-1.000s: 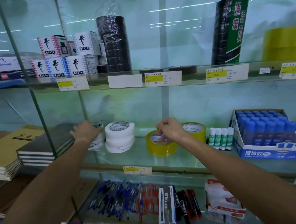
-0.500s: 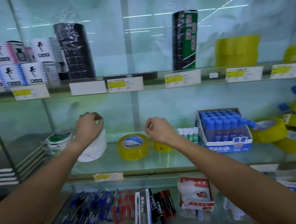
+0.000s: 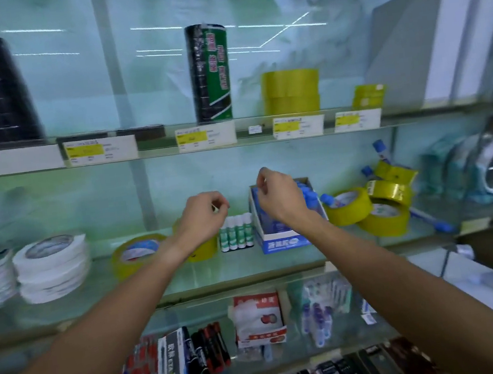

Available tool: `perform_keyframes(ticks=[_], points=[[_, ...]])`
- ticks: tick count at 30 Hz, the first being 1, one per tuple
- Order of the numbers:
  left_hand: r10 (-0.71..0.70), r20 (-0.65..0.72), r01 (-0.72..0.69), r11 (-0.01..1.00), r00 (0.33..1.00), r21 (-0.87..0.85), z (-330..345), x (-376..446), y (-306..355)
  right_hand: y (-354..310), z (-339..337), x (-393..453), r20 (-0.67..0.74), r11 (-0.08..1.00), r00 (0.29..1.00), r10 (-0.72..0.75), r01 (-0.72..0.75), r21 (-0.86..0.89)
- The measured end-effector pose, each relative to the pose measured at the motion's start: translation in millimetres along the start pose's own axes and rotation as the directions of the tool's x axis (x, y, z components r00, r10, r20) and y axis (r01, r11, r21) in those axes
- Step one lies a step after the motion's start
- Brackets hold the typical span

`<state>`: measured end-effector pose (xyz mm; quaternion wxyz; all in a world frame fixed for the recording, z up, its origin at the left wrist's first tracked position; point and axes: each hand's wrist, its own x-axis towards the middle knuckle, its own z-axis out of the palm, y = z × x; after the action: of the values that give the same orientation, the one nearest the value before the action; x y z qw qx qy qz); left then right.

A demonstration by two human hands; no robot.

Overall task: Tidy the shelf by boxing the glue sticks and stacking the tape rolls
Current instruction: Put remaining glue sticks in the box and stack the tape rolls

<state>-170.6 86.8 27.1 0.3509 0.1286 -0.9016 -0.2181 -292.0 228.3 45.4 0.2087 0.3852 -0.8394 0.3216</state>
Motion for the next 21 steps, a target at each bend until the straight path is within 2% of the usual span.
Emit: perform_keyframes(ticks=[4, 6, 8, 10, 12, 14, 17, 21], points=[[0.031, 0.038, -0.030, 0.999, 0.999, -0.033, 35.3, 8.8, 35.6, 45.2, -24.3, 7.8, -0.246, 0.992, 0.963, 0.107, -0.118, -0.032], [0.045, 0.044, -0.043, 0.998, 0.998, -0.045, 48.8, 9.9, 50.3, 72.9, -31.7, 14.4, -0.285, 0.978, 0.938, 0.200, -0.210, -0.005], [0.048, 0.045, -0.046, 0.998, 0.998, -0.054, 59.5, 9.8, 60.8, 104.2, -34.4, 22.4, -0.228, 0.958, 0.935, 0.273, -0.286, -0.027], [0.047, 0.047, -0.044, 0.997, 0.998, -0.064, 67.2, 9.1, 68.4, 135.0, -33.4, 30.2, -0.064, 0.939, 0.953, 0.297, -0.304, -0.158], [0.055, 0.038, -0.053, 0.997, 0.998, -0.055, 72.4, 8.9, 73.9, 156.7, -30.5, 34.8, 0.144, 0.923, 0.947, 0.287, -0.234, -0.305], [0.070, 0.016, -0.070, 0.997, 0.997, -0.032, 76.0, 9.8, 76.9, 171.6, -25.1, 37.1, 0.272, 0.915, 0.922, 0.275, -0.164, -0.370], [0.079, -0.003, -0.079, 0.997, 0.997, 0.001, 79.2, 12.4, 79.2, 184.5, -19.0, 37.4, 0.335, 0.918, 0.913, 0.233, -0.093, -0.386], [0.088, -0.032, -0.087, 0.996, 0.996, 0.013, 83.2, 16.4, 84.5, 195.1, -18.8, 34.7, 0.317, 0.917, 0.932, 0.178, -0.040, -0.396]])
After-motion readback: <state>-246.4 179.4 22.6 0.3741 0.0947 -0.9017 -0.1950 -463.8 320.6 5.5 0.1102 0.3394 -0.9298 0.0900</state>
